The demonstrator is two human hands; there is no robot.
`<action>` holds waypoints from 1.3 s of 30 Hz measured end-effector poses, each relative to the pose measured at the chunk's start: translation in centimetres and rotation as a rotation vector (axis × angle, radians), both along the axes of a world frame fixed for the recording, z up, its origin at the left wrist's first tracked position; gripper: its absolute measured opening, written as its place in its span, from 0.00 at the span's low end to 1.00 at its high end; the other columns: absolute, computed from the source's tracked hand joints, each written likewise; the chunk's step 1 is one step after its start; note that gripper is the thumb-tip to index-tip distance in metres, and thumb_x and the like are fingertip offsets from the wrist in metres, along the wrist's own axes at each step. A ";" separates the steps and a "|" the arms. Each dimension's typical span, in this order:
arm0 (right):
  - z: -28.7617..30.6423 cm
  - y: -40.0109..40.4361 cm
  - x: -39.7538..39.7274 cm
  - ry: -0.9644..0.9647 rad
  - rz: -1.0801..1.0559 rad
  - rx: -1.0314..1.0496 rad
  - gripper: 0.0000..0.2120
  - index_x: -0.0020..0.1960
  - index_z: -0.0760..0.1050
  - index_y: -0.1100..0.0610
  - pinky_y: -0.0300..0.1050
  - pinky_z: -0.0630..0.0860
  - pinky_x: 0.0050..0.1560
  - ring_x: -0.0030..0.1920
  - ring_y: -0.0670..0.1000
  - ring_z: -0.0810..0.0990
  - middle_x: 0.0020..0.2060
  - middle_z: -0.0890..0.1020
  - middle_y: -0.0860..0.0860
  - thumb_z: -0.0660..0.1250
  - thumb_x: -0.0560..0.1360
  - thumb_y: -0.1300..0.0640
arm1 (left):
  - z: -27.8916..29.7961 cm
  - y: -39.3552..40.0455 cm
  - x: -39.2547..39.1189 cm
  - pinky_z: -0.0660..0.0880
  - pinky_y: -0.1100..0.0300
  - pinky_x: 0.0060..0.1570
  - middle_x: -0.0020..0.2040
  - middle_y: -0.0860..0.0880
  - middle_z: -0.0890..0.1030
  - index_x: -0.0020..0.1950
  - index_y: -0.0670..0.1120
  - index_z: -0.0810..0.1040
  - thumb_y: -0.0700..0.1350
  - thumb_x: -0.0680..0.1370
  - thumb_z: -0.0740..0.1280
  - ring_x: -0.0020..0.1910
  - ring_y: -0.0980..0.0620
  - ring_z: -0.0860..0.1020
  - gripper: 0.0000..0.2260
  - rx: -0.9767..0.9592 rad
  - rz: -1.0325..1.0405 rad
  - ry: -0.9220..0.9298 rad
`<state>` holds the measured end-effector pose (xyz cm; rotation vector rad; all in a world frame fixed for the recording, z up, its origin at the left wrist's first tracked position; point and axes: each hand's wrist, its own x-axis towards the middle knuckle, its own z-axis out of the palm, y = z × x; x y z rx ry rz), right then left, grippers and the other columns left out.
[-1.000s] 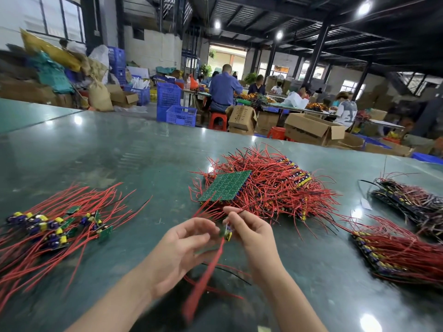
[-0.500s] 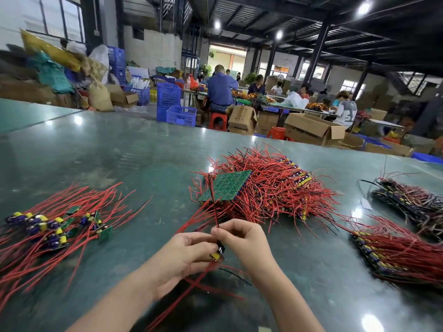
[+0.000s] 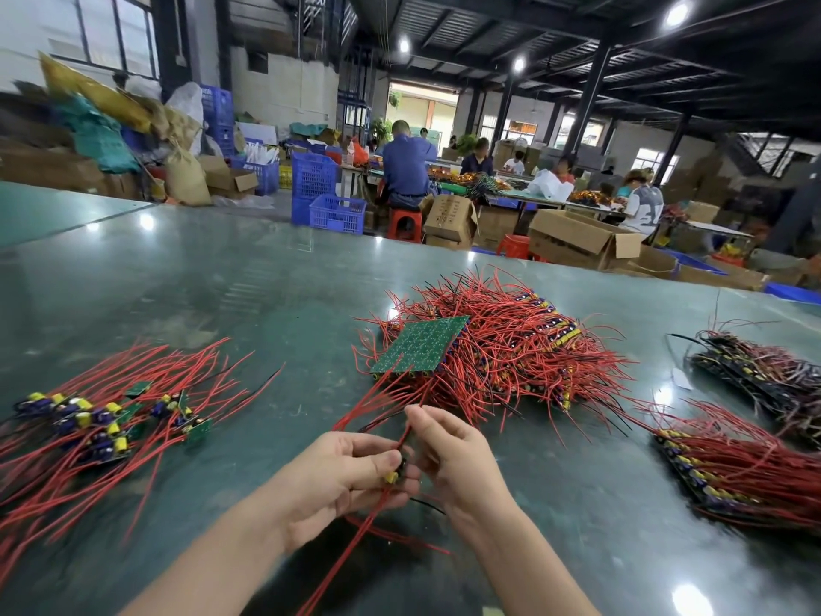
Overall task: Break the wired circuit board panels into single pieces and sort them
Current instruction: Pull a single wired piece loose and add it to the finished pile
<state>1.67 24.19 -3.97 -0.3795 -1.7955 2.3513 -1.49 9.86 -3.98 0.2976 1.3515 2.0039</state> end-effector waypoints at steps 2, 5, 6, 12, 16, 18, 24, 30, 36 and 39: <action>0.2 0.6 -0.1 0.006 -0.040 0.008 0.08 0.35 0.84 0.53 0.44 0.67 0.37 0.31 0.47 0.67 0.28 0.73 0.47 0.75 0.59 0.50 | -0.1 0.0 0.2 0.81 0.58 0.36 0.43 0.35 0.83 0.40 0.38 0.85 0.37 0.66 0.71 0.39 0.44 0.84 0.06 -0.022 -0.032 0.018; 0.4 0.9 -0.2 -0.025 0.009 -0.044 0.04 0.32 0.83 0.53 0.40 0.62 0.33 0.27 0.45 0.64 0.25 0.70 0.47 0.73 0.60 0.53 | 0.0 0.1 0.4 0.81 0.57 0.39 0.45 0.35 0.83 0.43 0.38 0.84 0.37 0.66 0.72 0.40 0.44 0.84 0.07 -0.049 -0.057 0.061; 0.4 1.0 -0.2 -0.035 0.020 -0.067 0.04 0.32 0.83 0.54 0.40 0.62 0.33 0.27 0.45 0.64 0.25 0.69 0.47 0.73 0.61 0.54 | 0.1 0.0 0.4 0.81 0.57 0.39 0.45 0.35 0.83 0.43 0.38 0.84 0.38 0.66 0.72 0.41 0.44 0.84 0.08 -0.054 -0.062 0.074; 0.5 2.4 -0.4 -0.048 -0.075 -0.163 0.07 0.45 0.80 0.59 0.35 0.64 0.30 0.24 0.41 0.66 0.30 0.76 0.46 0.72 0.68 0.61 | 0.0 0.0 0.6 0.81 0.57 0.44 0.44 0.39 0.83 0.48 0.38 0.81 0.41 0.69 0.71 0.43 0.46 0.83 0.11 -0.135 -0.147 0.143; 0.7 2.6 -0.6 -0.036 -0.099 -0.212 0.12 0.45 0.80 0.58 0.35 0.65 0.28 0.23 0.41 0.66 0.29 0.76 0.46 0.73 0.62 0.57 | 0.0 -0.1 0.5 0.80 0.59 0.41 0.44 0.39 0.83 0.50 0.36 0.80 0.40 0.70 0.70 0.42 0.46 0.83 0.11 -0.141 -0.176 0.116; 0.9 3.2 -0.7 -0.012 -0.160 -0.263 0.07 0.44 0.79 0.57 0.35 0.64 0.27 0.23 0.41 0.66 0.30 0.74 0.46 0.71 0.66 0.58 | 0.1 -0.1 0.5 0.80 0.59 0.40 0.44 0.39 0.83 0.50 0.35 0.79 0.40 0.70 0.70 0.42 0.46 0.83 0.11 -0.148 -0.199 0.113; 1.0 3.7 -0.8 0.007 -0.183 -0.344 0.05 0.39 0.77 0.56 0.34 0.61 0.25 0.22 0.41 0.65 0.26 0.74 0.45 0.72 0.67 0.56 | 0.1 -0.2 0.7 0.80 0.59 0.41 0.46 0.38 0.83 0.51 0.35 0.80 0.39 0.70 0.71 0.43 0.45 0.83 0.12 -0.176 -0.237 0.118; 1.1 4.5 -0.7 -0.038 -0.239 -0.411 0.09 0.36 0.75 0.55 0.34 0.59 0.23 0.20 0.41 0.63 0.23 0.73 0.45 0.68 0.75 0.56 | -0.1 -0.5 0.5 0.80 0.58 0.42 0.48 0.36 0.83 0.48 0.38 0.83 0.40 0.70 0.72 0.45 0.44 0.83 0.09 -0.122 -0.267 0.119; 1.1 4.0 -0.7 -0.006 -0.230 -0.276 0.09 0.47 0.78 0.55 0.35 0.63 0.28 0.25 0.42 0.66 0.34 0.80 0.46 0.66 0.74 0.49 | 0.2 -0.8 -0.2 0.81 0.59 0.40 0.47 0.37 0.83 0.48 0.38 0.84 0.40 0.69 0.75 0.43 0.46 0.84 0.10 -0.029 -0.199 0.071; 0.8 3.1 -0.6 -0.037 -0.141 0.005 0.11 0.50 0.79 0.55 0.36 0.65 0.32 0.29 0.43 0.69 0.39 0.84 0.46 0.64 0.77 0.48 | 1.0 -1.7 -1.1 0.80 0.62 0.37 0.43 0.38 0.83 0.45 0.40 0.85 0.39 0.68 0.69 0.39 0.48 0.84 0.09 0.021 0.020 0.036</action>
